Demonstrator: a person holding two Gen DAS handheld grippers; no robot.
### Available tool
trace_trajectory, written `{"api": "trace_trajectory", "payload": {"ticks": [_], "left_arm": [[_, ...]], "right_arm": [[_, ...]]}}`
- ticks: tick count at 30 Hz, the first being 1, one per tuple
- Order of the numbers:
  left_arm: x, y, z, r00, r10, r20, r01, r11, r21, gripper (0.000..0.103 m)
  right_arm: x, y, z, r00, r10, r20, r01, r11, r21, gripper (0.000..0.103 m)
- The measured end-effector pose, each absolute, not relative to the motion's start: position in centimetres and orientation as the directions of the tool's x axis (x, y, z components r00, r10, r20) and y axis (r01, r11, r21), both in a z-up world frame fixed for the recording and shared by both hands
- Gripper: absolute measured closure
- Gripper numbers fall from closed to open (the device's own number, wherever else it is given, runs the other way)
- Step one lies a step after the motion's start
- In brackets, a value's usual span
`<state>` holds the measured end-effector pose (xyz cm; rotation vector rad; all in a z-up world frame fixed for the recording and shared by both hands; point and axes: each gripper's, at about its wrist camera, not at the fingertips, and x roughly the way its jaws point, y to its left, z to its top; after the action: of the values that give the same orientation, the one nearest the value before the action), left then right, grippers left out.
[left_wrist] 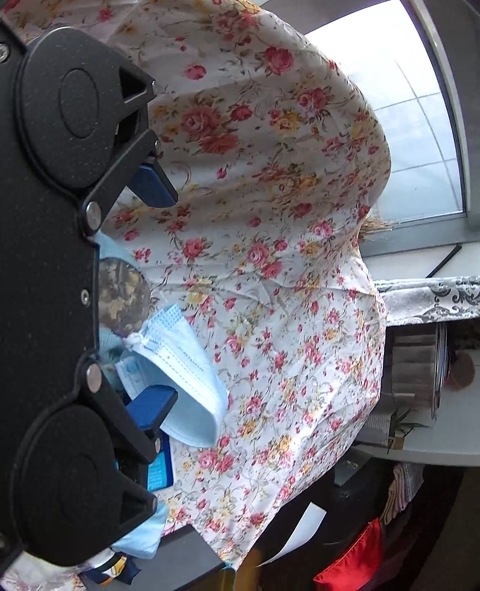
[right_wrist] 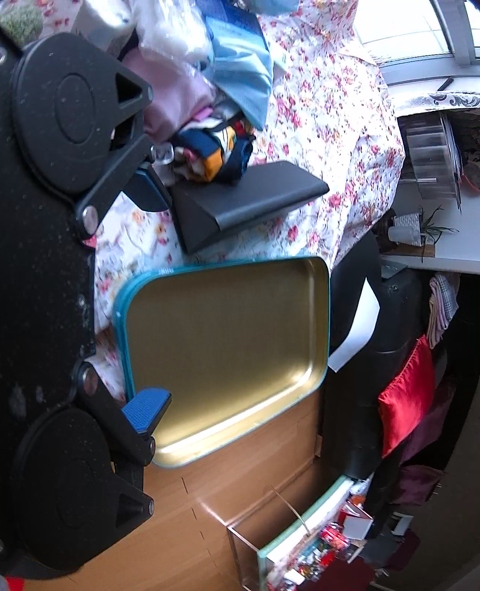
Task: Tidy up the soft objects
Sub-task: 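Move the left tool toward the pile while the right tool follows, then lower left tool over green knitted ball while right tool nears plastic-wrapped white item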
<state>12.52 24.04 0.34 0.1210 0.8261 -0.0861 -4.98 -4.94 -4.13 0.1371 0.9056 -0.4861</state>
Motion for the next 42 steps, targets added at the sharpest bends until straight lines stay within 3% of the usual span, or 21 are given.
{"api": "trace_trajectory", "payload": {"ticks": [14,20,29,34,42], "left_arm": [[11.5,23.0,2.2,0.681,-0.021,-0.732,0.130,0.987,0.093,0.004],[11.3,22.9,3.2,0.710,-0.008,-0.704,0.125,0.985,0.115,0.004],[11.5,23.0,3.0,0.690,-0.021,-0.724,0.132,0.987,0.097,0.004],[11.6,23.0,3.2,0.676,-0.040,-0.736,0.154,0.984,0.088,0.004],[10.7,21.1,2.9,0.637,-0.108,-0.763,0.271,0.958,0.091,0.004]], "right_arm": [[-5.6,-4.1,-3.1,0.564,-0.312,-0.765,0.455,0.890,-0.027,0.001],[-5.9,-1.7,-1.7,0.655,-0.188,-0.732,0.363,0.928,0.087,0.001],[-2.4,4.7,-1.0,0.679,-0.042,-0.733,0.190,0.974,0.120,0.001],[-0.6,7.7,-2.3,0.639,-0.029,-0.769,0.124,0.990,0.066,0.001],[-4.0,4.9,-2.8,0.595,-0.007,-0.803,0.169,0.979,0.116,0.001]]}}
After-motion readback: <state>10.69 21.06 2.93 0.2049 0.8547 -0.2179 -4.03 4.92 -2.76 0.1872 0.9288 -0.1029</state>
